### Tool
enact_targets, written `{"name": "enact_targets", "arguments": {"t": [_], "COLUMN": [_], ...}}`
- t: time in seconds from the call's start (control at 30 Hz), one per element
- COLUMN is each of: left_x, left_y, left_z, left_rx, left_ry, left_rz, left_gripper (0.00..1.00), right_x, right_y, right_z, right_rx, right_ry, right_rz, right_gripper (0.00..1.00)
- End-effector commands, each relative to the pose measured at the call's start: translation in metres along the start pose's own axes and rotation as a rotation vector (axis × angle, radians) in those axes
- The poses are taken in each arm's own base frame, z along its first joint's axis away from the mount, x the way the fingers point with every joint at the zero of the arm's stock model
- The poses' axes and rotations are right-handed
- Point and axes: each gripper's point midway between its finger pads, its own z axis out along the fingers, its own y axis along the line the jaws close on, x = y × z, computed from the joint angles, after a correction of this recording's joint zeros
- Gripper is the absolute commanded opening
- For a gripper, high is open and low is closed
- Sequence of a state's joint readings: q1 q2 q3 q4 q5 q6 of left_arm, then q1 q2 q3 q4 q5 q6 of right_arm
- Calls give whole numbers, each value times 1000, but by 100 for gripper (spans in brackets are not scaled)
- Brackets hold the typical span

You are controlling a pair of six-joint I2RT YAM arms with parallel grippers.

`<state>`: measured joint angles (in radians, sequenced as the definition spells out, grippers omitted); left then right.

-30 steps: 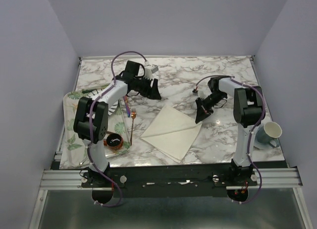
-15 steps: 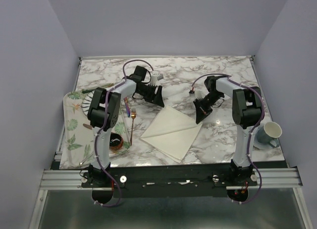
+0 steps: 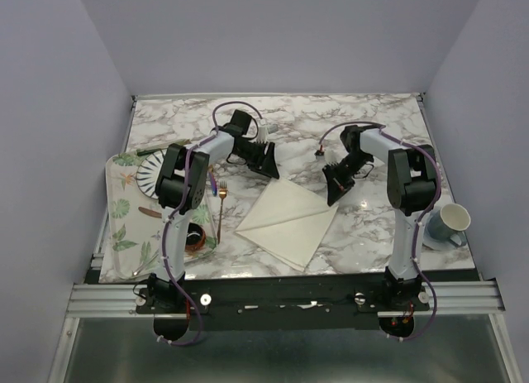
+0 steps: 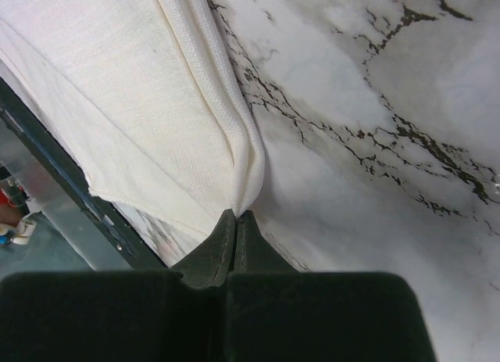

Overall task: Fold the napkin into a case and place the utensils inside
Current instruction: Pick up the upper triangle-folded napkin from the center of the board, then turn over the upper triangle folded napkin at the center of the board.

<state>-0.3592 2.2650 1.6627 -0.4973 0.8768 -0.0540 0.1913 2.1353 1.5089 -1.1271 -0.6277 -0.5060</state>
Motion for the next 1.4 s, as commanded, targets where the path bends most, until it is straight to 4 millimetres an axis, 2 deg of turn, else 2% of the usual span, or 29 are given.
{"name": "enact_targets", "arguments": {"t": [0.0, 0.2, 0.3, 0.47, 0.57, 0.6, 0.7, 0.8, 0.9, 0.93, 1.0, 1.03, 1.1, 1.13, 1.17, 1.2, 1.23, 1.3, 1.33, 1.37], "left_x": [16, 23, 22, 7, -13, -23, -45, -65, -91, -108, -126, -146, -171, -178, -183, -193, -186, -183, -169, -159], "left_y": [5, 5, 4, -4, -22, -33, -52, -64, -74, -83, -86, -97, -103, -107, -111, -123, -117, -128, -118, -118], "left_z": [15, 18, 19, 10, -7, -17, -42, -64, -84, -94, -106, -119, -138, -146, -152, -164, -162, -168, -156, -152], "left_rx": [25, 36, 44, 64, 74, 74, 57, 44, 24, 16, -6, -17, -43, -42, -30, -40, -40, -43, -26, 1], "left_ry": [58, 80, 79, 40, -19, -46, -106, -152, -208, -243, -277, -321, -396, -428, -454, -505, -503, -528, -502, -492], "left_rz": [-39, -45, -43, -3, 79, 144, 265, 342, 435, 494, 563, 658, 758, 803, 868, 966, 987, 1120, 1113, 1136], "left_gripper": [53, 41, 31, 3, 0, 0, 0, 0, 0, 0, 0, 0, 0, 0, 0, 0, 0, 0, 0, 0], "right_x": [-11, -13, -14, -18, -25, -29, -43, -58, -81, -89, -117, -126, -151, -157, -168, -172, -173, -178, -168, -171], "right_y": [-4, -6, -7, -8, -8, -6, -2, 2, 4, 5, 7, 6, 11, 11, 18, 21, 20, 34, 25, 24], "right_z": [-8, -8, -9, -14, -25, -33, -56, -76, -106, -116, -151, -166, -205, -216, -235, -243, -243, -257, -238, -238], "right_rx": [47, 52, 56, 79, 114, 134, 194, 247, 336, 367, 457, 495, 598, 630, 685, 712, 728, 775, 755, 779], "right_ry": [-15, -17, -16, -28, -56, -74, -142, -195, -269, -291, -375, -409, -503, -527, -580, -606, -608, -670, -642, -665], "right_rz": [-51, -55, -56, -78, -124, -151, -225, -310, -410, -438, -511, -534, -615, -642, -691, -719, -754, -848, -846, -879], "right_gripper": [1, 1, 1, 1, 1, 0, 0, 0, 1, 0, 1, 1, 1, 0, 1, 0, 0, 0, 1, 1]}}
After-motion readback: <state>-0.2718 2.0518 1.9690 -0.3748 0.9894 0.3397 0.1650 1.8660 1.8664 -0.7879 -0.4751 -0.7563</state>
